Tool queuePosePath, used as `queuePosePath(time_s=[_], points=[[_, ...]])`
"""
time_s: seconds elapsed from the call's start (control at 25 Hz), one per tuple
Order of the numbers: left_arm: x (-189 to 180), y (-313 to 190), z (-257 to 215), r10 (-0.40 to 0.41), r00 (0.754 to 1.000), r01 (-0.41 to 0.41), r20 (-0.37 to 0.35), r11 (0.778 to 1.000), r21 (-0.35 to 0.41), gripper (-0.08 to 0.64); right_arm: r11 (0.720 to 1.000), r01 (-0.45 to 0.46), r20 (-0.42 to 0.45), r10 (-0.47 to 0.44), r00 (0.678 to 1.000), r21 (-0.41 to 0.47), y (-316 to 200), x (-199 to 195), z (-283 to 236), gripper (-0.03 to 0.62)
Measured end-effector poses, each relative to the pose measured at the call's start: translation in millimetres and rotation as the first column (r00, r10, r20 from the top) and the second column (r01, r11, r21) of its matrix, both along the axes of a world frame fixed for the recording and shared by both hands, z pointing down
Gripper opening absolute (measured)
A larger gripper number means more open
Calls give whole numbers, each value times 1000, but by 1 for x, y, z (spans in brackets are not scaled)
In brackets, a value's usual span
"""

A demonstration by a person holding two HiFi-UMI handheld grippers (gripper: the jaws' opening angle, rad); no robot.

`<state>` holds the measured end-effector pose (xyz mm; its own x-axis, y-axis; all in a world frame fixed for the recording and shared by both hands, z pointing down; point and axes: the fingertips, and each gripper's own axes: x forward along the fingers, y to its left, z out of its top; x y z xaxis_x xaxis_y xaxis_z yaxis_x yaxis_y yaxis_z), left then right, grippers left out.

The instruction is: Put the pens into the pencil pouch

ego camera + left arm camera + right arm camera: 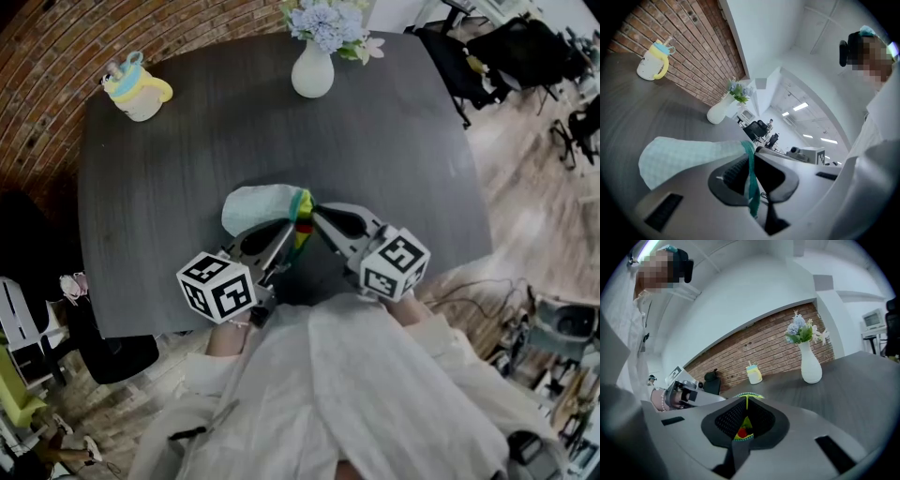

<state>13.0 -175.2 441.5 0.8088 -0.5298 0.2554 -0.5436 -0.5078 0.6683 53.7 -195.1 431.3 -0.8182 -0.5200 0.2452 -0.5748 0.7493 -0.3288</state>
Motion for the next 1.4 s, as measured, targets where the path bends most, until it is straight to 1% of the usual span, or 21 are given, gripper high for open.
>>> queuePosePath(time_s=[0.16, 0.24, 0.36, 0.44, 0.68, 0.84, 1.0, 1.16, 1.24, 1.4], points=[[5, 2, 12, 30, 999, -30, 41, 1000, -8, 38, 999, -31, 15, 31, 999, -16, -2, 8, -2, 15], [6, 3, 18, 41, 998, -40, 53, 999, -19, 38, 999, -41, 20, 42, 999, -7, -2, 11, -2, 15], [10, 2, 29, 54, 996, -51, 70, 998, -37, 38, 997, -71, 7, 70, 997, 10, -4, 17, 1, 15], [12, 2, 36, 68, 994, -64, 90, 997, -43, 38, 997, -80, -2, 80, 997, 1, -4, 18, 5, 15], [20, 4, 58, 107, 979, -101, 176, 994, -39, 38, 998, -69, 0, 69, 998, -14, 4, 17, 8, 15], [24, 9, 74, 122, 968, -112, 217, 992, -60, 38, 998, -61, 1, 61, 998, -30, 9, 16, 11, 15], [26, 13, 83, 119, 959, -103, 258, 992, -78, 38, 997, -42, 0, 42, 999, -57, 14, 16, 17, 15], [28, 16, 92, 129, 941, -105, 312, 990, -92, 38, 997, -39, -9, 38, 999, -73, 16, 18, 22, 15], [29, 17, 96, 137, 934, -110, 329, 989, -98, 38, 996, -37, -8, 36, 999, -79, 17, 17, 23, 15], [29, 19, 99, 135, 928, -103, 346, 988, -111, 40, 997, -21, -14, 20, 1000, -77, 19, 16, 23, 15]])
